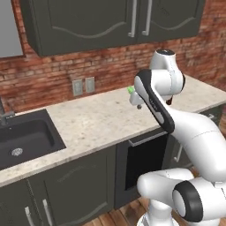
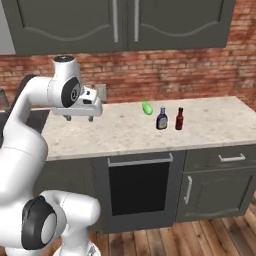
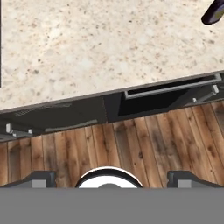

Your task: Pick the condiment bottle and condiment bottle from the counter and place them in the cabinet.

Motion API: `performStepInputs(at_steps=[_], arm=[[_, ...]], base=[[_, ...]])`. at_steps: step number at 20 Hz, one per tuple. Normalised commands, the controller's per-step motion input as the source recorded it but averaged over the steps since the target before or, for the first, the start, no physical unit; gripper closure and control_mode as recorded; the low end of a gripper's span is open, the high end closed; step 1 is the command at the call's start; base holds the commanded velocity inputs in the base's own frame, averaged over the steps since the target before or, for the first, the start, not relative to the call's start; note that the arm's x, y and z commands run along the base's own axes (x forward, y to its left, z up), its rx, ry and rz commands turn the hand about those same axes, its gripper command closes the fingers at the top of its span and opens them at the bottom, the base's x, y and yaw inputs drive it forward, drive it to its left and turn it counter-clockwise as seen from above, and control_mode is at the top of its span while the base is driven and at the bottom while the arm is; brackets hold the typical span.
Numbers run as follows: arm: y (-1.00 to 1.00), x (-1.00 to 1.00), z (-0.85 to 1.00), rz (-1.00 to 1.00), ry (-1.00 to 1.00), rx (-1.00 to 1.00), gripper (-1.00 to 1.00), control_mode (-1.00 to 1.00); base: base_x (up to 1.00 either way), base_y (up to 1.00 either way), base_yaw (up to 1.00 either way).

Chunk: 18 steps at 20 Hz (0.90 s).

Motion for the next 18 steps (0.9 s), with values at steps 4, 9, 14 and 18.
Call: performStepInputs(at_steps=[4,9,14,18], arm=[[0.00,0.00,0.00,0.00,0.00,0.00,-1.00,1.00],[0.00,0.00,0.00,0.00,0.00,0.00,-1.00,1.00],[0.00,0.00,0.00,0.00,0.00,0.00,-1.00,1.00],[0.00,0.00,0.00,0.00,0.00,0.00,-1.00,1.00]], base=[[0.41,0.00,-0.19],[0.32,0.00,-0.15],[0.48,0.00,-0.17],[0.51,0.00,-0.18]])
